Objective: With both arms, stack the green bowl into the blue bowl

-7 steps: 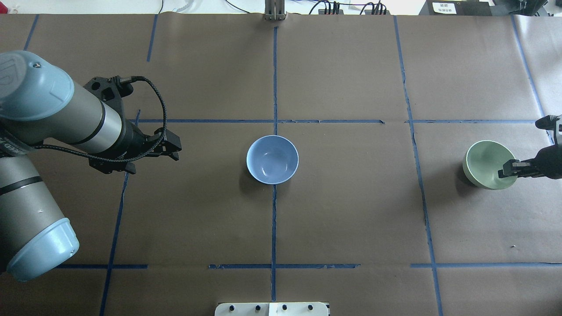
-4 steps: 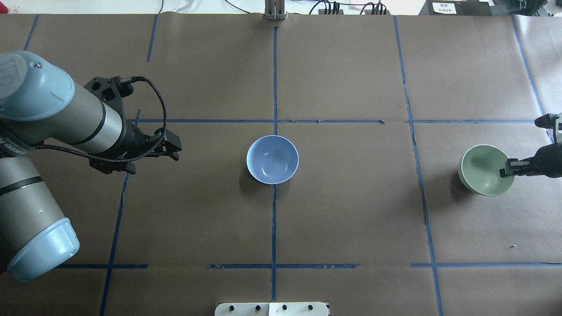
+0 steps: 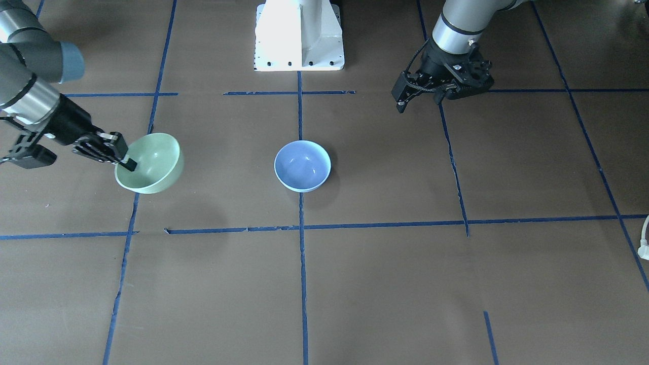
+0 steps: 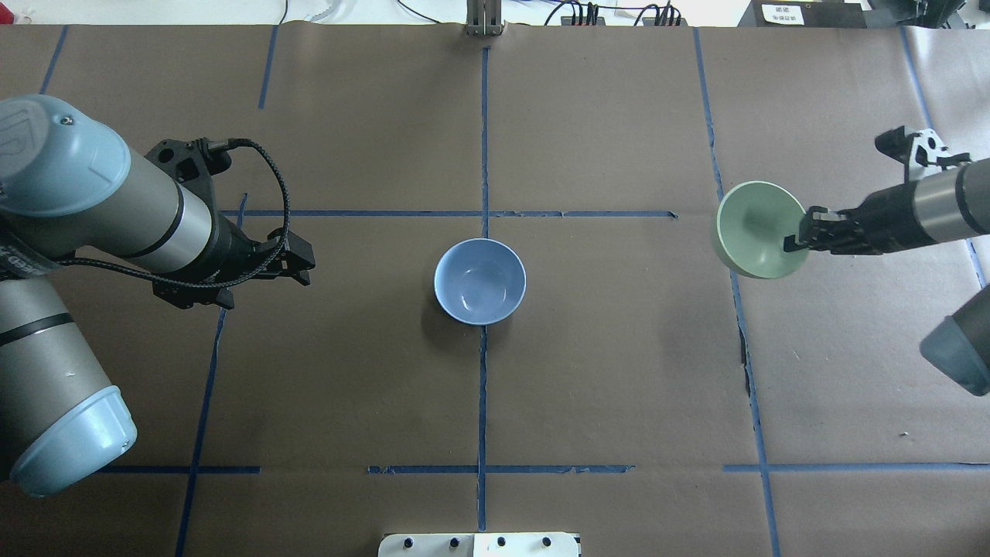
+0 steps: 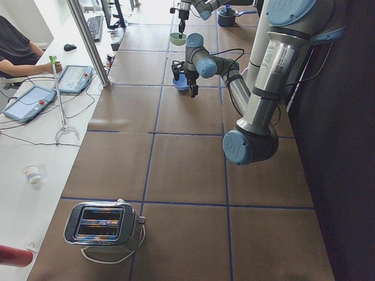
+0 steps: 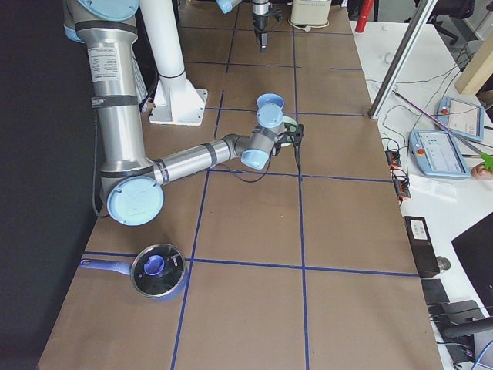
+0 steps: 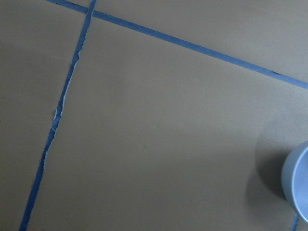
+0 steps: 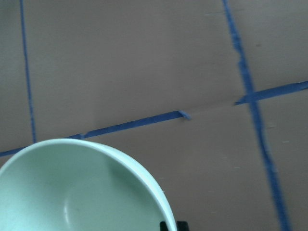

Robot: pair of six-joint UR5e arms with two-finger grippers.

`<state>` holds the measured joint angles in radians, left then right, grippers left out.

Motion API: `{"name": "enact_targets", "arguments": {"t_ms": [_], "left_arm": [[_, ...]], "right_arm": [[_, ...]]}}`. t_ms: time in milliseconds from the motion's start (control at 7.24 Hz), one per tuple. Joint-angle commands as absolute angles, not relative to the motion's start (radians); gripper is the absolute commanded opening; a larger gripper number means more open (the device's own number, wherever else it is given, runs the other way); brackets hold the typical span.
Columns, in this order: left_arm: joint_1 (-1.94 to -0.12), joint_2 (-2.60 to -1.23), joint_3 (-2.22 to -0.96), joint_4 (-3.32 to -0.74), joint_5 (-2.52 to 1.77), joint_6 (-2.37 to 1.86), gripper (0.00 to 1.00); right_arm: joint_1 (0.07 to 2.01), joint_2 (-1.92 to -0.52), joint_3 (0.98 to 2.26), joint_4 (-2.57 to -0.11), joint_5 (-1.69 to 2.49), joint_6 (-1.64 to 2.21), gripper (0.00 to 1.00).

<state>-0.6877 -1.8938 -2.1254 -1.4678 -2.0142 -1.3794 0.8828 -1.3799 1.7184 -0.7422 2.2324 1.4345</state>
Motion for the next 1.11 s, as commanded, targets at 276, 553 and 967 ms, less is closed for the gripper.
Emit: {"name": "enact_targets", "arguments": {"t_ms": [276, 553, 967], "left_arm": [[-0.820, -1.708, -2.125, -1.471, -2.026, -0.969, 1.00], [-0.883, -1.651, -2.122, -1.473, -2.029, -0.833, 1.00], [-0.987, -1.583, -2.120, -1.474, -2.088, -0.684, 1.00]], "right_arm": [[0.652, -1.097, 1.634, -0.744, 2.010, 1.638, 0.01], [0.617, -1.083, 1.620, -0.747, 1.964, 1.640, 0.01], [0.581, -1.065, 1.595, -0.755, 1.954, 1.640, 0.03]]}}
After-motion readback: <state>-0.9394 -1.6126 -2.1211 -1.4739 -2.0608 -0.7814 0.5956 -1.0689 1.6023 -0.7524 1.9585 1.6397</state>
